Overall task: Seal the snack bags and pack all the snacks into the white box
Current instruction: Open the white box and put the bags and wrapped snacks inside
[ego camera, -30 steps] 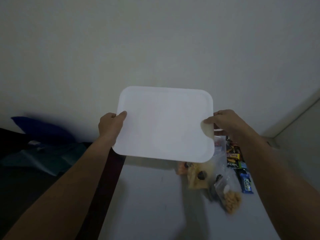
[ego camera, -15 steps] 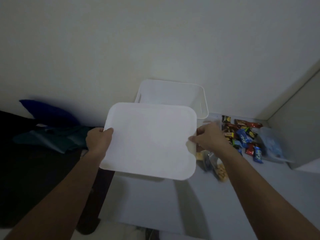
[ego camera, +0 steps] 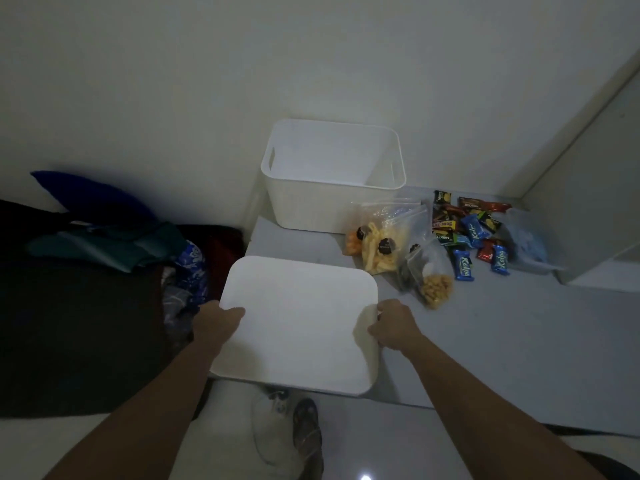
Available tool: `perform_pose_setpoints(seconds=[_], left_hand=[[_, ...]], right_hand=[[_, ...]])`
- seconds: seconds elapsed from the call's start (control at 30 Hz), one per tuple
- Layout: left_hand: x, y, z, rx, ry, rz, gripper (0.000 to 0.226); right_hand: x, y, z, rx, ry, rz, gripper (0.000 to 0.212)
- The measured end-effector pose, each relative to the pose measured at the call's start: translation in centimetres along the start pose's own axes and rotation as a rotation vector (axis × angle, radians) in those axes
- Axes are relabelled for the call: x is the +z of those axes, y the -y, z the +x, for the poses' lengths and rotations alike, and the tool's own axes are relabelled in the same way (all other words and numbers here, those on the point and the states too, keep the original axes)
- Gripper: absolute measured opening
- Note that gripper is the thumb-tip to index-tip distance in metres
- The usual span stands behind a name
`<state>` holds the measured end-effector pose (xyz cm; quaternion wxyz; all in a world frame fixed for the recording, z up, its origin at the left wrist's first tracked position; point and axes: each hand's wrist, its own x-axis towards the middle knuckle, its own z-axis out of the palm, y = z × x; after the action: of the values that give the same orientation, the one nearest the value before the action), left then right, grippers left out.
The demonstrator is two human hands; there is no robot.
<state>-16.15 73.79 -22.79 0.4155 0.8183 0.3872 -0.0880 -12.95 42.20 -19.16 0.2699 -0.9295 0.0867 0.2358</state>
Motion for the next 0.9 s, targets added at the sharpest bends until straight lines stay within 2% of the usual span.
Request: perform_pose_setpoints(seconds=[0.07, 0.17, 0.27, 0.37, 0.57, 0.63, 0.73, 0.8, 0.9], left_hand=[[0.3, 0.5, -0.7, -0.008, 0.032, -0.045, 0.043], [0.7, 0.7, -1.1, 0.007, 0.063, -0.052, 0.048], [1.0, 0.3, -1.4, 0.023, 0.079, -0.042, 0.050], [1.3, 0.2, -1.2, 0.041, 0.086, 0.007, 0.063], [2.3, -1.7, -0.8, 0.031, -0.026, 0.226, 0.047], [2.9, -3.7, -0.7, 0.094, -0.055, 0.272, 0.050], [4.4, -7.7, -0.8, 0.236, -0.050, 0.205, 0.057], [5.7, -10.5, -1.1, 0.326, -0.030, 0.144, 0.054], [7.7, -14.5, -2.0, 0.420, 0.035, 0.078, 0.048]], right_hand=[[0.5, -0.2, -0.2, 0.007, 0.030, -0.015, 0.026], [0.9, -0.5, -0.1, 0.012, 0.057, -0.048, 0.045], [0.9, -0.5, 0.3, 0.012, 0.092, -0.079, 0.041], [0.9, -0.5, 0.7, 0.015, 0.110, -0.081, 0.044], [-1.2, -0.4, 1.7, -0.019, 0.123, -0.046, 0.051], [-2.6, -0.3, 2.6, -0.029, 0.039, 0.013, 0.043], [-5.5, 0.0, 4.0, -0.106, -0.147, -0.017, 0.019], [-7.6, 0.3, 4.7, -0.142, -0.273, 0.008, 0.014], [-10.2, 0.1, 5.8, -0.162, -0.397, 0.041, 0.018]])
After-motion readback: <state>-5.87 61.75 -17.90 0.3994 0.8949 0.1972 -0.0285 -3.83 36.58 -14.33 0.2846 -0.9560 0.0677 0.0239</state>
